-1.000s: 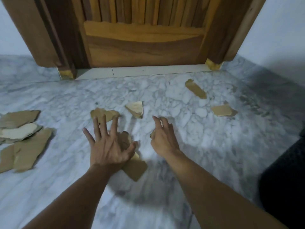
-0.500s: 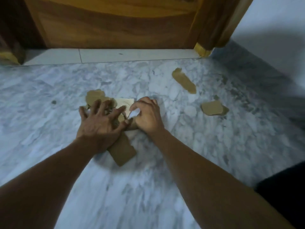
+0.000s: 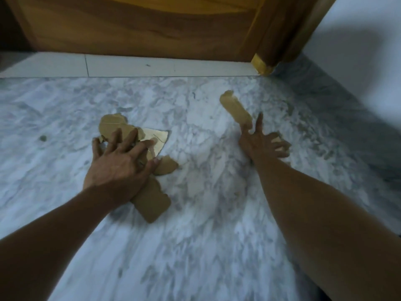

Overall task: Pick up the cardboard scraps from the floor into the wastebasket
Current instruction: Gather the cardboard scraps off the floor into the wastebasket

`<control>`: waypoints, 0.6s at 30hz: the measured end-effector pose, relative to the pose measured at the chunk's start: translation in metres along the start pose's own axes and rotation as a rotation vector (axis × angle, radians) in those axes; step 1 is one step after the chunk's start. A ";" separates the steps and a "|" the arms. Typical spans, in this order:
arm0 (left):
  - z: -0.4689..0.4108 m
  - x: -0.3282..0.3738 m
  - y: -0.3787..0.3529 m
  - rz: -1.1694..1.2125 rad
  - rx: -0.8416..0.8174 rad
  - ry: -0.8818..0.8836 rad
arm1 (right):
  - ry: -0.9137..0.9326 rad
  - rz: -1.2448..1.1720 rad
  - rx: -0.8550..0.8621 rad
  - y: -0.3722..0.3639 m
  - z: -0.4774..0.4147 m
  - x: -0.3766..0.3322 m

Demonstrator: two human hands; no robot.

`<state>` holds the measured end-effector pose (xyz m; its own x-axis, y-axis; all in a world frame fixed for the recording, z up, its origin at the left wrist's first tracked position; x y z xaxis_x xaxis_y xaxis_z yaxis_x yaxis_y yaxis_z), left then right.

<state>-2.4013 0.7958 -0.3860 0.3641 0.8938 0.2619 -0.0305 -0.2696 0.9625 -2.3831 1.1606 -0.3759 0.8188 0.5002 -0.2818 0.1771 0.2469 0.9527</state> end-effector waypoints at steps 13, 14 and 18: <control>0.031 0.011 0.001 0.056 0.039 0.069 | 0.563 0.076 -0.280 -0.017 0.113 -0.033; 0.042 0.017 0.001 0.066 0.031 0.079 | 0.599 0.064 -0.299 -0.017 0.129 -0.028; 0.100 0.041 0.004 0.030 0.032 0.118 | 0.694 0.045 -0.361 -0.019 0.197 -0.011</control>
<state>-2.2938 0.7954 -0.3789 0.2516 0.9206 0.2986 -0.0096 -0.3061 0.9520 -2.2878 0.9874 -0.3691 0.2710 0.8911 -0.3639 -0.1344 0.4094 0.9024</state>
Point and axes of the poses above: each hand's wrist, its own z-axis away from the middle knuckle, its own y-axis out of the back of the hand, x = y × z, the point moved 5 cm from there along -z, towards the middle knuckle, and after that the axes turned 2 degrees about x, right-handed, at the moved point
